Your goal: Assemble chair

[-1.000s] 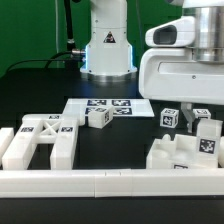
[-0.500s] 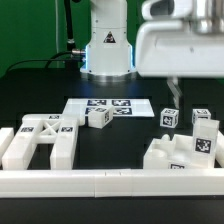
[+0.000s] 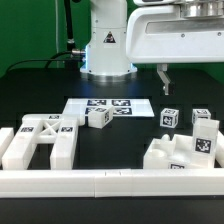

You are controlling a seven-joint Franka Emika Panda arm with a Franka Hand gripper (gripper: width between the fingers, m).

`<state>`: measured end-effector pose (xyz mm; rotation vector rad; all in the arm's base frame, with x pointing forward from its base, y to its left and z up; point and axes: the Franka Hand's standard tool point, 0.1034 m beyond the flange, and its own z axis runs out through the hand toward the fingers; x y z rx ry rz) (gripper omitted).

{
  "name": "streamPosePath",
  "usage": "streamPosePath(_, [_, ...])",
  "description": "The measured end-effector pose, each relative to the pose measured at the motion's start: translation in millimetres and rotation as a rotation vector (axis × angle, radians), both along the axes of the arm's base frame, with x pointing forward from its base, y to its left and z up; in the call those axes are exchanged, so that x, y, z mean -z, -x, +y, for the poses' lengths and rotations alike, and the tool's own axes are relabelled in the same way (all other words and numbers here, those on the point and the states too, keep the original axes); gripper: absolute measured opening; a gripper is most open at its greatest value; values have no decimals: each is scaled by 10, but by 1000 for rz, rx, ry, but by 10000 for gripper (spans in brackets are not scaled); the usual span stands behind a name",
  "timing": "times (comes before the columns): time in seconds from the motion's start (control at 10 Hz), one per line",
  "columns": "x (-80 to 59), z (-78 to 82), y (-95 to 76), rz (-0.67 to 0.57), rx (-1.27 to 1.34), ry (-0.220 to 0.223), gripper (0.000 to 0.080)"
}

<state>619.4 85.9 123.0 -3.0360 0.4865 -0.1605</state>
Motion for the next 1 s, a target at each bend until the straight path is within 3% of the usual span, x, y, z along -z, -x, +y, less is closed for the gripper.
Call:
streamPosePath(0.1, [13,-22,23,-2,-6,2,649])
streamPosePath(0.3, [119,-448,473,-38,-141,36,649])
streamPosePath(0.4, [239,-683,723,-29,-149,49,649])
streamPosePath(0.6, [195,-578,646,-27,-141,41,649])
streamPosePath(0.9, [217,-603,670,-26,-139,42,649])
streamPosePath(1.0, [302,-694,818,-39,-126,42,649])
